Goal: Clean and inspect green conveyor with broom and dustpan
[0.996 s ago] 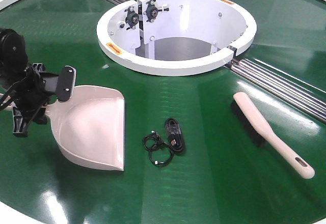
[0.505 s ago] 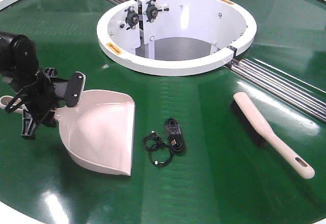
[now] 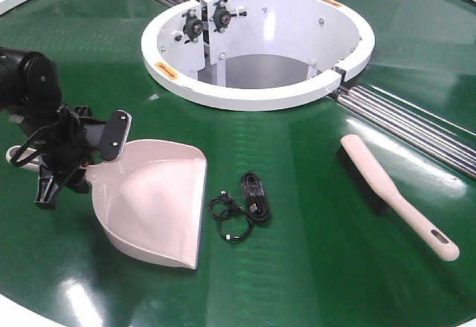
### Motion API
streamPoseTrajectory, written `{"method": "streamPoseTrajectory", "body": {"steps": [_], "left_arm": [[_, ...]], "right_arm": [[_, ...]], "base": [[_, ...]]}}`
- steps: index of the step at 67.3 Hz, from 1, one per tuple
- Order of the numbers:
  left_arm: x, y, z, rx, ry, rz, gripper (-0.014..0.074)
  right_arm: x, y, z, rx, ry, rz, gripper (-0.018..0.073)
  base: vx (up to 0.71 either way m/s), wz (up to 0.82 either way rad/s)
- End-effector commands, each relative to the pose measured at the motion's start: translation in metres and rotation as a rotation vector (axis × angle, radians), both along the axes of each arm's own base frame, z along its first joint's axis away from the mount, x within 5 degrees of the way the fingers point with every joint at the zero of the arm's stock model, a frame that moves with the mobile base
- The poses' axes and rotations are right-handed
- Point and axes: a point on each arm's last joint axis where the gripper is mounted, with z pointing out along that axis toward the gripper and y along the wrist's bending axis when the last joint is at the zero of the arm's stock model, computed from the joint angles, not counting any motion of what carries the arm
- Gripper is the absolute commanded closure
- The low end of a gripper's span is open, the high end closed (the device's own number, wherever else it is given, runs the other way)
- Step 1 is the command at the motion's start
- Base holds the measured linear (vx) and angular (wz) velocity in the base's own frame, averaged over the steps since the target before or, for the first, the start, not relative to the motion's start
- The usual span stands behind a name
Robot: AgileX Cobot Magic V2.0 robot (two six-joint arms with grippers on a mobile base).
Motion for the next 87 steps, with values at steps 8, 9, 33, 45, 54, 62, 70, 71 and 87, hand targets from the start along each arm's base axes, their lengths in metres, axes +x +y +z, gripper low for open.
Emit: {"method": "streamPoseTrajectory", "body": {"steps": [8, 9, 33, 45, 54, 62, 70, 71, 87], "left_arm": [[-0.0047, -0.0041, 0.0224, -0.016, -0.041, -0.024, 0.0604], [-0.005, -0.0041, 0.0228, -0.016, -0.04, -0.024, 0.0604], [-0.0054, -0.004, 0.0227, -0.015, -0.035, -0.024, 0.0604], [-0.0054, -0.004, 0.0227, -0.015, -0.035, -0.024, 0.0604], [-0.0054, -0.004, 0.0227, -0.015, -0.035, -0.024, 0.0604], [-0.0054, -0.004, 0.0227, -0.015, -0.035, -0.024, 0.0604], [-0.0054, -0.004, 0.0227, -0.015, -0.035, -0.024, 0.0604], [-0.0054, -0.004, 0.0227, -0.015, -0.035, -0.024, 0.0604], [-0.0054, -0.004, 0.0227, -0.015, -0.035, -0.024, 0.0604]], "right_arm": [[-0.0007, 0.0003, 0.0005, -0.004, -0.071, 0.004, 0.0569], [-0.0007, 0.0003, 0.0005, -0.004, -0.071, 0.004, 0.0569], [-0.0007, 0.0003, 0.0005, -0.004, -0.071, 0.004, 0.0569], [-0.0007, 0.0003, 0.0005, -0.004, -0.071, 0.004, 0.0569], [-0.0007, 0.0003, 0.0005, -0.004, -0.071, 0.004, 0.0569], [-0.0007, 0.0003, 0.0005, -0.004, -0.071, 0.004, 0.0569], [-0.0007, 0.0003, 0.0005, -0.004, -0.071, 0.004, 0.0569], [-0.0007, 0.0003, 0.0005, -0.004, -0.071, 0.004, 0.0569], [-0.0015, 0.0005, 0.0078, 0.02, -0.142, 0.008, 0.0569]], "base": [[0.0, 0.0], [0.0, 0.0], [0.0, 0.0], [0.0, 0.0], [0.0, 0.0], [0.0, 0.0], [0.0, 0.0], [0.0, 0.0], [0.0, 0.0]]}}
